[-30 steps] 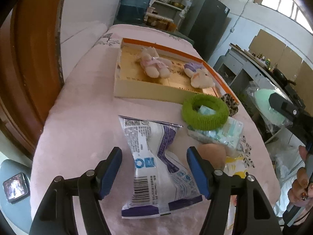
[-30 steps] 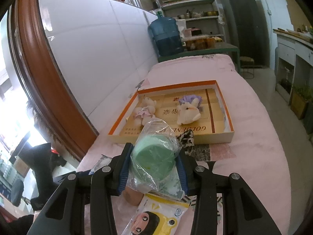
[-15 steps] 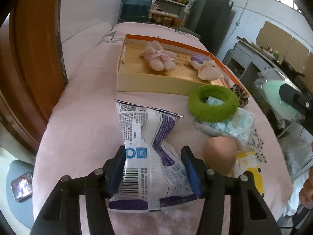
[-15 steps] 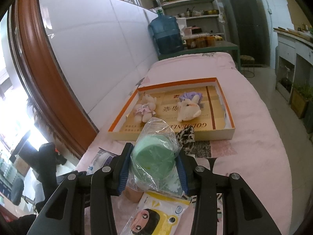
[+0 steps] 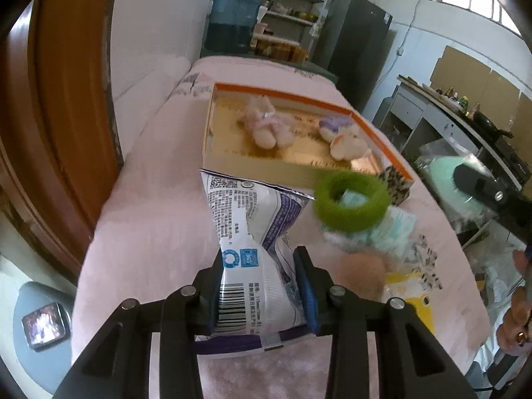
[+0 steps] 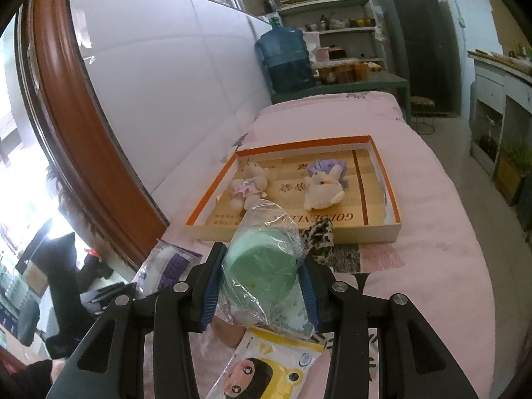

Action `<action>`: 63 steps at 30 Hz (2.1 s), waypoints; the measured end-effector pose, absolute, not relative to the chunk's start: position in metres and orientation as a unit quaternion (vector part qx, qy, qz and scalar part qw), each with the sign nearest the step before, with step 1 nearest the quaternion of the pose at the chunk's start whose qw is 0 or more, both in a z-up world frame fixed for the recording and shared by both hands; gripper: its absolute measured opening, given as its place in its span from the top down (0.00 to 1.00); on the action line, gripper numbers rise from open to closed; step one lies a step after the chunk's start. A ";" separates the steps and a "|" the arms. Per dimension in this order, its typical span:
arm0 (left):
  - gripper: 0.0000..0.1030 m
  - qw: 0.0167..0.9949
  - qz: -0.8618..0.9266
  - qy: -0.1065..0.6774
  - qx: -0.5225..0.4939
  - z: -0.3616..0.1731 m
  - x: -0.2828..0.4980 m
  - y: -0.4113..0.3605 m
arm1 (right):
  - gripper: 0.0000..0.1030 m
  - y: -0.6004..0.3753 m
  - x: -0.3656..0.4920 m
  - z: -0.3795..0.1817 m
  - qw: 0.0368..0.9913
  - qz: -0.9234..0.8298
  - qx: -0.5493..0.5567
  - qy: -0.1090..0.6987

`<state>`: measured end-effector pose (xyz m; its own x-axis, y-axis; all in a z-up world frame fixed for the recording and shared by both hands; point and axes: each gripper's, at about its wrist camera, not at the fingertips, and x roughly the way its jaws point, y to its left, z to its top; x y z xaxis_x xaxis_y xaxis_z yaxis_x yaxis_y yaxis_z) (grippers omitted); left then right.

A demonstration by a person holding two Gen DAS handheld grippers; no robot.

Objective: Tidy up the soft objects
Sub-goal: 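Carry the snack bag over the box with the left tool while the right tool carries the green sponge bag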

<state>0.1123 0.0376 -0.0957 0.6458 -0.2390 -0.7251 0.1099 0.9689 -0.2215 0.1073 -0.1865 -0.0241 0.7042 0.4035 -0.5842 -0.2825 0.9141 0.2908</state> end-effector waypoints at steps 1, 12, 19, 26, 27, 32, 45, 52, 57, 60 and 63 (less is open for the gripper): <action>0.63 0.906 -0.097 0.405 -0.078 -0.091 0.112 0.037 | 0.58 -0.186 0.108 -0.023 0.919 0.187 0.088 0.335; 0.63 0.923 -0.111 0.361 -0.071 -0.042 0.134 0.026 | 0.58 -0.184 0.131 -0.008 0.924 0.191 0.068 0.324; 0.63 0.928 -0.123 0.345 -0.068 -0.018 0.160 0.012 | 0.58 -0.188 0.155 -0.002 0.923 0.193 0.067 0.327; 0.63 0.928 -0.134 0.341 -0.068 -0.008 0.186 0.001 | 0.58 -0.195 0.179 0.003 0.922 0.192 0.062 0.331; 0.63 0.929 -0.134 0.340 -0.065 -0.007 0.190 -0.002 | 0.58 -0.196 0.181 0.003 0.921 0.193 0.061 0.332; 0.63 0.932 -0.135 0.332 -0.051 0.003 0.207 -0.013 | 0.58 -0.203 0.201 0.004 0.921 0.188 0.061 0.335; 0.63 0.938 -0.124 0.324 -0.006 0.018 0.260 -0.041 | 0.58 -0.229 0.252 0.005 0.920 0.173 0.053 0.349; 0.63 0.933 -0.119 0.341 -0.009 0.008 0.290 -0.047 | 0.58 -0.244 0.287 -0.004 0.916 0.163 0.058 0.363; 0.63 0.927 -0.118 0.355 -0.006 -0.004 0.311 -0.055 | 0.58 -0.251 0.318 -0.014 0.910 0.160 0.062 0.377; 0.63 0.922 -0.116 0.368 -0.008 -0.013 0.325 -0.059 | 0.58 -0.252 0.337 -0.024 0.905 0.160 0.062 0.390; 0.63 0.917 -0.111 0.384 -0.014 -0.025 0.340 -0.060 | 0.58 -0.251 0.351 -0.036 0.898 0.160 0.060 0.405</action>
